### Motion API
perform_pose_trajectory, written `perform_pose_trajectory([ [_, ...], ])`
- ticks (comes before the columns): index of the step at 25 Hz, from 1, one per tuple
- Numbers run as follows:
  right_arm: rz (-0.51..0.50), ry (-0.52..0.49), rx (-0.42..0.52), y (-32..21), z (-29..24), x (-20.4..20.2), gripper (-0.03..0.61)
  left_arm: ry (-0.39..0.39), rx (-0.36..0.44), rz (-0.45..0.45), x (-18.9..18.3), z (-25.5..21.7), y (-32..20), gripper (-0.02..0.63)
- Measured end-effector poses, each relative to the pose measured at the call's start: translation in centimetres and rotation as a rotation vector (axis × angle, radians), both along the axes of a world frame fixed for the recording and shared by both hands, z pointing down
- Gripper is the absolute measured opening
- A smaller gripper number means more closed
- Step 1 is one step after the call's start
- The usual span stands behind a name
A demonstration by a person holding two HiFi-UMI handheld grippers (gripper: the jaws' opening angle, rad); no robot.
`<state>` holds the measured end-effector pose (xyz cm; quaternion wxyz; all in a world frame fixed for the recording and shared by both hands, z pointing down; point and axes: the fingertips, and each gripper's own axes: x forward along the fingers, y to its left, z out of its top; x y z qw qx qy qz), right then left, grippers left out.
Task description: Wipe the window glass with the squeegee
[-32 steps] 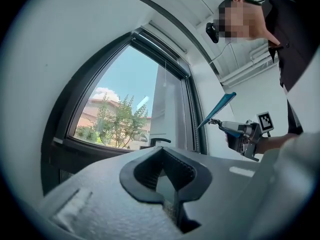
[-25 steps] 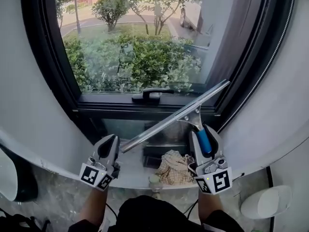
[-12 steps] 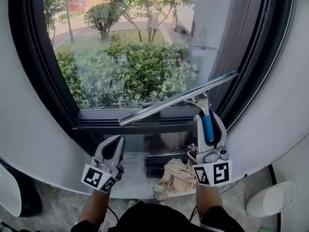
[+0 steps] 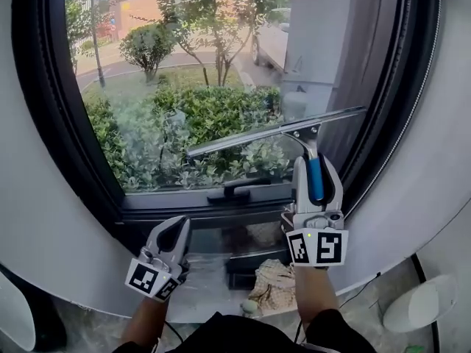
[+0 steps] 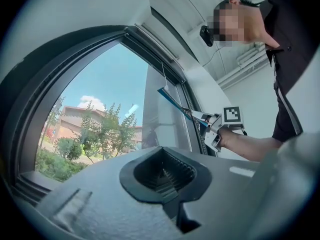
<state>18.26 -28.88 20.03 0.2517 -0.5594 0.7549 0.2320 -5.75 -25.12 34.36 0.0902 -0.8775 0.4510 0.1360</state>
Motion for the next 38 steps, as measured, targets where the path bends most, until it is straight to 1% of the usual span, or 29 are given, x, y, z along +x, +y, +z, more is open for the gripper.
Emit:
perform_pose_trajectory([
  [2, 0.051, 0.000, 0.037, -0.6, -0.8, -0.4, 0.134, -0.001, 0.012, 0.006, -0.3, -0.2, -0.4, 0.000],
  [5, 0.095, -0.011, 0.078, -1.8, -2.0, -1.0, 0.133, -0.001, 0.028, 0.021, -0.4, -0.4, -0.9, 0.000],
  [8, 0.110, -0.024, 0.101, -2.7, -3.0, -1.6, 0.134, -0.011, 0.029, 0.038, -0.1, -0.2, -1.2, 0.000],
  [12, 0.124, -0.021, 0.149, -3.4, -4.8, -2.3, 0.134, -0.011, 0.040, 0.088, 0.7, -0.2, -1.3, 0.000],
  [14, 0.146, -0.024, 0.166, -3.8, -5.6, -2.5, 0.133, -0.013, 0.028, 0.092, 0.6, 0.2, -1.3, 0.000],
  [18, 0.185, -0.071, 0.188, -5.0, -7.1, -2.2, 0.133, -0.013, 0.013, 0.100, 0.6, 0.8, -1.6, 0.000],
  [21, 0.214, -0.063, 0.209, -5.8, -8.4, -2.3, 0.133, -0.020, 0.020, 0.119, 1.0, 0.6, -1.7, 0.000],
  [24, 0.224, -0.055, 0.243, -6.0, -9.7, -2.7, 0.133, -0.031, 0.026, 0.123, 1.1, 0.1, -1.7, 0.000],
  [28, 0.220, -0.080, 0.273, -6.4, -11.5, -3.1, 0.133, -0.050, 0.031, 0.113, 0.8, 0.0, -1.6, 0.000],
  [32, 0.239, -0.089, 0.301, -7.2, -13.4, -3.1, 0.133, -0.058, 0.030, 0.112, 0.8, 0.0, -1.5, 0.000],
  [38, 0.222, -0.115, 0.322, -8.0, -15.0, -3.4, 0.133, -0.060, 0.038, 0.127, 1.2, -0.2, -2.0, 0.000],
])
